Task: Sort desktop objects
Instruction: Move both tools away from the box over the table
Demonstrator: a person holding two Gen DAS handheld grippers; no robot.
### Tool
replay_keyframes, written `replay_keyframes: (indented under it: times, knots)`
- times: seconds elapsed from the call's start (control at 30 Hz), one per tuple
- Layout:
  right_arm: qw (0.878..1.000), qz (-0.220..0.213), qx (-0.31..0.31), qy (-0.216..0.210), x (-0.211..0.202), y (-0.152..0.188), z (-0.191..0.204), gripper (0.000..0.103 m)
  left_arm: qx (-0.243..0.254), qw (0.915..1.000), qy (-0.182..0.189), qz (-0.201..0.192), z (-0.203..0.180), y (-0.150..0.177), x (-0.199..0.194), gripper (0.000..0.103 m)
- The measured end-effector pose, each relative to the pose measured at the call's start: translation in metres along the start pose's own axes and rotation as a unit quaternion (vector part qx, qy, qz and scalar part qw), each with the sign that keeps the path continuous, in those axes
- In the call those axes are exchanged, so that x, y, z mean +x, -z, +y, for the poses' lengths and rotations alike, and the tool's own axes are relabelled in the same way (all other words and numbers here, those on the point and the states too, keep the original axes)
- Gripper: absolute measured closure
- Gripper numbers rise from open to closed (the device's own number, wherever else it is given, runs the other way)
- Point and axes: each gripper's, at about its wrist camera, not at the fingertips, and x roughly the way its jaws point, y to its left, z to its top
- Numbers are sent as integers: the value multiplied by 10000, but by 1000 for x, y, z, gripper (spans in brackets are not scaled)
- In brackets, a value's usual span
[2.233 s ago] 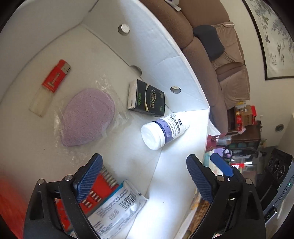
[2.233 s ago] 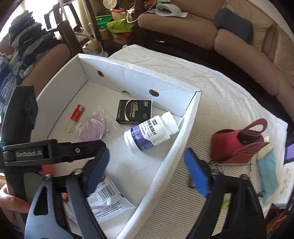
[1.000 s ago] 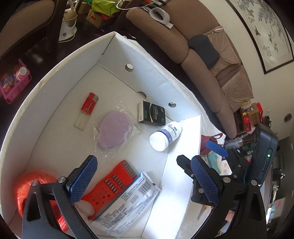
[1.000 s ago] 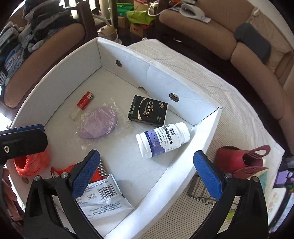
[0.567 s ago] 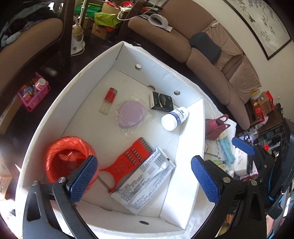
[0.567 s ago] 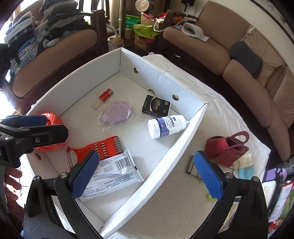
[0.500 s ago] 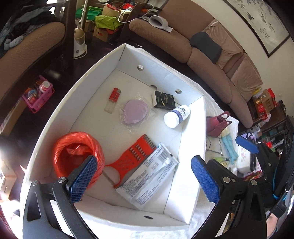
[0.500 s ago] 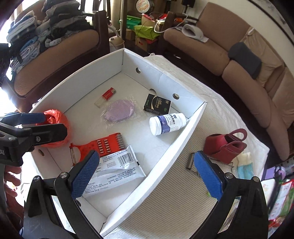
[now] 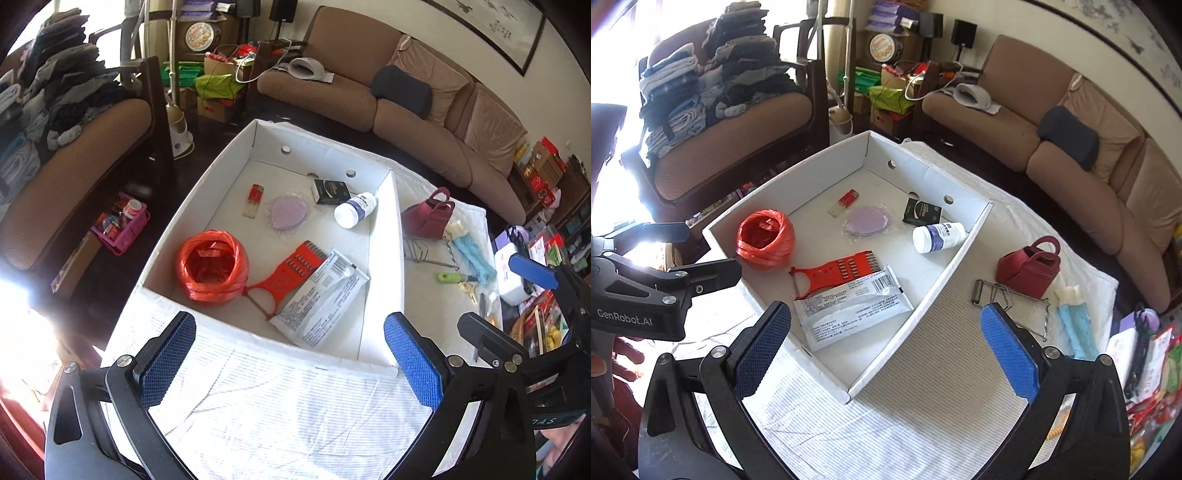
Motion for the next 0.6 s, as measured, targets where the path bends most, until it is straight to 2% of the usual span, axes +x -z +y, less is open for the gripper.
replay_keyframes:
  times: [0.17,0.4,0.6]
  knots:
    - [9996,-157,227,37,-40,28,-3,0,325,9990,-249,-200,-20,23,-34,0]
    - [9966,-452,638,243,-89,78,-22,0,878,9941,-374,-506,-66,57,-65,0]
    - [9897,-625,1212,427,-106,136,-51,0,1091,9929,87,-466,-119,89,-52,0]
